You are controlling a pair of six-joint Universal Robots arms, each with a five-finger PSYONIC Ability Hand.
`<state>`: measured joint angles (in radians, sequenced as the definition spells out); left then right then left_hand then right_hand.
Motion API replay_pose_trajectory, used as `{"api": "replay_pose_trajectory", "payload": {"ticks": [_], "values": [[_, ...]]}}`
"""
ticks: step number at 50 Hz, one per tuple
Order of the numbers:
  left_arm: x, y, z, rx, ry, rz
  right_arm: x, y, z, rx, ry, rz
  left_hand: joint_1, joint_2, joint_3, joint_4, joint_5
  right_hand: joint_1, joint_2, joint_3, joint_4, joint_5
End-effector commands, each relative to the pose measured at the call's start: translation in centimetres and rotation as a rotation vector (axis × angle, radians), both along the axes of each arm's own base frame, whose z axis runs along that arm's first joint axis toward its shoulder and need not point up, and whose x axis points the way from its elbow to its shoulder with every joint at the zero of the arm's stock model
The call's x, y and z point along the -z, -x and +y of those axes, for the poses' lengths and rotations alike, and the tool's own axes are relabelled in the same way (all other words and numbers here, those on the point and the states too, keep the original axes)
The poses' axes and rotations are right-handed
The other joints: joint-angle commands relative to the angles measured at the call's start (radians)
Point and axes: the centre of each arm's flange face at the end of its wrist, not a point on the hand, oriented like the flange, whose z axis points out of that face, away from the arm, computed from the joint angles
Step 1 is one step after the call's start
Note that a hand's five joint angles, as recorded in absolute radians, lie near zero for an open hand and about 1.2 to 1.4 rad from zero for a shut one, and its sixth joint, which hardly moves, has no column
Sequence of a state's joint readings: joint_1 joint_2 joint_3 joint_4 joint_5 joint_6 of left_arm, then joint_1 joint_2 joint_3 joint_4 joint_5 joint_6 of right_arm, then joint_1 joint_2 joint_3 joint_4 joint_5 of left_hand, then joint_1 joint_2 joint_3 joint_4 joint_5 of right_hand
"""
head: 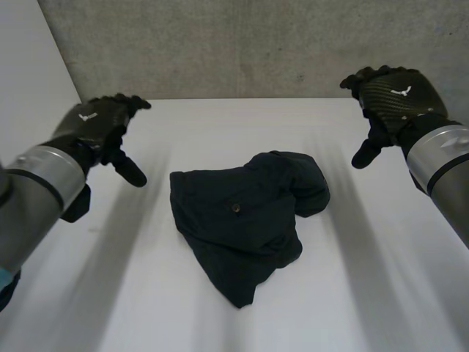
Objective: Fold the shorts.
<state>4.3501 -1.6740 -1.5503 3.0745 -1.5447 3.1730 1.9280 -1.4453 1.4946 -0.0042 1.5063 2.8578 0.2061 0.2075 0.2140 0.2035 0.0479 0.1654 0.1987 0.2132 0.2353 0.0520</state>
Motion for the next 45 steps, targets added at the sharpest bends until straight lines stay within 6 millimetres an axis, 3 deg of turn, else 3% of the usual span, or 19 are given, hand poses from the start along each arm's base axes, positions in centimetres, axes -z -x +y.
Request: {"api": "replay_pose_trajectory", "payload": {"ticks": [1,8,13,17,18,21,25,29,30,33,34,37,38,41,42,45], "values": [[4.4,1.7,-2.4,0.043,-0.047,-0.128,0.6,-0.7,0.3,-0.034,-0.005,0.034,0.002,0.000,-0.006,0.004,-0.015,0.009,-0.024,-0.039,-0.061,-0.052],[8.4,5.0,-2.5,0.136,-0.119,-0.175,1.2,-0.7,0.1,-0.034,-0.020,0.041,0.025,0.024,0.017,0.028,0.009,0.009,-0.024,-0.039,-0.061,-0.052],[9.2,6.5,-2.6,0.195,-0.126,-0.171,1.8,-0.9,0.0,-0.036,-0.035,0.047,0.104,0.103,0.096,0.107,0.088,0.009,-0.024,-0.039,-0.061,-0.052],[9.1,6.8,-3.4,0.198,-0.112,-0.167,2.4,-0.9,-0.2,-0.035,-0.053,0.055,0.599,0.598,0.591,0.602,0.583,0.009,-0.024,-0.039,-0.061,-0.052],[9.6,6.9,-4.0,0.183,-0.115,-0.173,2.6,-0.9,-0.3,-0.034,-0.060,0.058,0.952,0.951,0.944,0.955,0.936,0.009,-0.024,-0.039,-0.061,-0.052],[9.5,6.7,-4.8,0.138,-0.105,-0.181,2.8,-1.0,-0.3,-0.034,-0.062,0.061,1.190,1.188,1.182,1.192,1.173,0.009,-0.024,-0.039,-0.061,-0.052],[7.6,5.5,-6.8,-0.016,-0.034,-0.215,2.7,-1.0,-0.4,-0.032,-0.061,0.060,1.190,1.189,1.182,1.193,1.174,0.009,-0.024,-0.039,-0.061,-0.052],[4.4,2.7,-10.0,-0.193,0.080,-0.270,2.7,-1.0,-0.4,-0.032,-0.059,0.060,1.190,1.189,1.182,1.193,1.174,0.009,-0.024,-0.039,-0.061,-0.052],[2.4,2.2,-10.7,-0.218,0.142,-0.279,2.8,-1.0,-0.4,-0.035,-0.061,0.060,1.190,1.189,1.182,1.193,1.174,0.009,-0.024,-0.039,-0.061,-0.052],[-1.0,2.2,-11.1,-0.233,0.250,-0.259,2.8,-1.1,-0.3,-0.037,-0.061,0.060,1.190,1.189,1.182,1.193,1.174,0.009,-0.024,-0.039,-0.061,-0.052],[-3.2,2.6,-11.2,-0.233,0.322,-0.220,2.8,-1.1,-0.3,-0.038,-0.060,0.060,1.190,1.189,1.182,1.193,1.174,0.009,-0.024,-0.039,-0.061,-0.052],[-5.9,3.3,-11.1,-0.220,0.418,-0.153,2.8,-1.2,-0.3,-0.038,-0.062,0.061,1.190,1.189,1.182,1.193,1.174,0.009,-0.024,-0.039,-0.061,-0.052],[-6.9,4.4,-10.5,-0.186,0.457,-0.117,2.8,-1.2,-0.3,-0.038,-0.060,0.060,1.190,1.189,1.182,1.193,1.174,0.009,-0.024,-0.039,-0.061,-0.052],[-7.9,6.9,-8.8,-0.095,0.503,-0.077,2.8,-1.2,-0.3,-0.038,-0.060,0.060,1.190,1.189,1.182,1.193,1.174,0.009,-0.024,-0.039,-0.061,-0.052],[-7.8,8.7,-7.5,-0.024,0.512,-0.065,2.7,-1.2,-0.2,-0.037,-0.059,0.060,1.190,1.189,1.182,1.193,1.174,0.009,-0.024,-0.039,-0.061,-0.052],[-6.4,11.1,-5.7,0.083,0.494,-0.066,2.6,-1.2,-0.3,-0.037,-0.055,0.058,1.190,1.189,1.182,1.193,1.174,0.009,-0.024,-0.039,-0.061,-0.052]]}}
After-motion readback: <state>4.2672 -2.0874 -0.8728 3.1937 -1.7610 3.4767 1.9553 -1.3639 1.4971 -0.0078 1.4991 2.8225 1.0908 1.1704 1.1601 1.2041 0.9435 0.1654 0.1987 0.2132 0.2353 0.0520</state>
